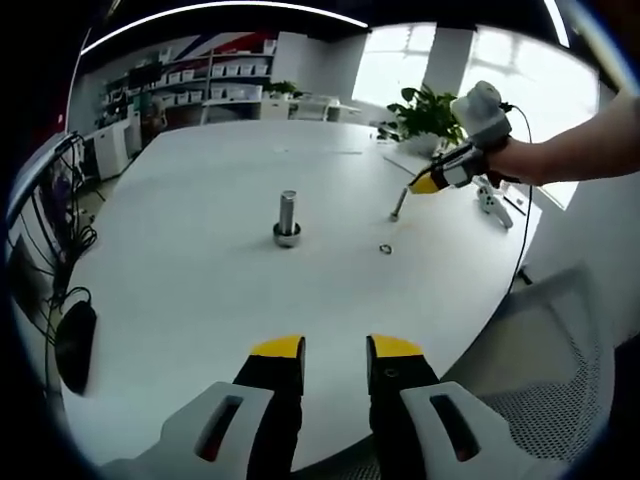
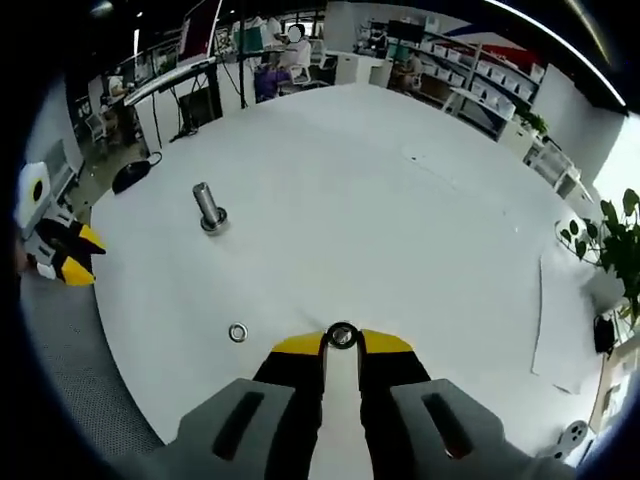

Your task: Place the washer onto the threaded stud by aligning its center hole with the stud, sliding it down to the base, and recovering from edge contact or off-axis alignment until the washer reaches the visible bottom stop.

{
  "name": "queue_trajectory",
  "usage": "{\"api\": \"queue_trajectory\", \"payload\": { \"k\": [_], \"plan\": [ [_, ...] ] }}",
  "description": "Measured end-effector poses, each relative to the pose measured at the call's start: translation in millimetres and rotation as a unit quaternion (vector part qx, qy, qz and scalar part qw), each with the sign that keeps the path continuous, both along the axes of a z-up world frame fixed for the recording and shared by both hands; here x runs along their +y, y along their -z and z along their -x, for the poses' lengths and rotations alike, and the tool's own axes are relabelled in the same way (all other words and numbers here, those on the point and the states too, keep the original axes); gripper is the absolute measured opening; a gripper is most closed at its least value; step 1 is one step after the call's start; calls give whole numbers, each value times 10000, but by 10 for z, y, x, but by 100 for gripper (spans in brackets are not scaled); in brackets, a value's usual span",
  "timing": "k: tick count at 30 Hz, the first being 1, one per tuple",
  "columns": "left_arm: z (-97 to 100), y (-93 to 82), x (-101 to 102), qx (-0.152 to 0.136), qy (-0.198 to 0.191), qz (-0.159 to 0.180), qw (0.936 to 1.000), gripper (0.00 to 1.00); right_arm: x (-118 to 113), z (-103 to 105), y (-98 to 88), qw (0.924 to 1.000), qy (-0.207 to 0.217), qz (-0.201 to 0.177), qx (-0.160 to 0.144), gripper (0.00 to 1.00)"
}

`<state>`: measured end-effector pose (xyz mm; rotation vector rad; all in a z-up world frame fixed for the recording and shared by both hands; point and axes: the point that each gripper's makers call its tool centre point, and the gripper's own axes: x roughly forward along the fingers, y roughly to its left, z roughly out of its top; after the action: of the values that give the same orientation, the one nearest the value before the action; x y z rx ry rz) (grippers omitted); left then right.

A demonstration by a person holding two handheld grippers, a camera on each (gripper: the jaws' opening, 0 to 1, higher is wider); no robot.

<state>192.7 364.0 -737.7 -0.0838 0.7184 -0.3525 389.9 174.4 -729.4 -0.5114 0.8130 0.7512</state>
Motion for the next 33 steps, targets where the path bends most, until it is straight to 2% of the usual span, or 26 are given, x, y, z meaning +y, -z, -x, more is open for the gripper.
{"api": "queue_trajectory", "payload": {
  "k": [7, 27, 33],
  "plan": [
    [0, 3, 5, 1, 7, -33, 10000, 22, 9, -20, 29, 9998, -148, 141, -53, 14],
    [1, 6, 4, 16, 1, -48, 10000, 22, 17, -50, 50, 9991, -294, 299, 116, 14],
    [2, 13, 8, 23, 0, -44, 10000, 22, 23, -68, 47, 9972, -542, 484, 166, 14]
  ]
}}
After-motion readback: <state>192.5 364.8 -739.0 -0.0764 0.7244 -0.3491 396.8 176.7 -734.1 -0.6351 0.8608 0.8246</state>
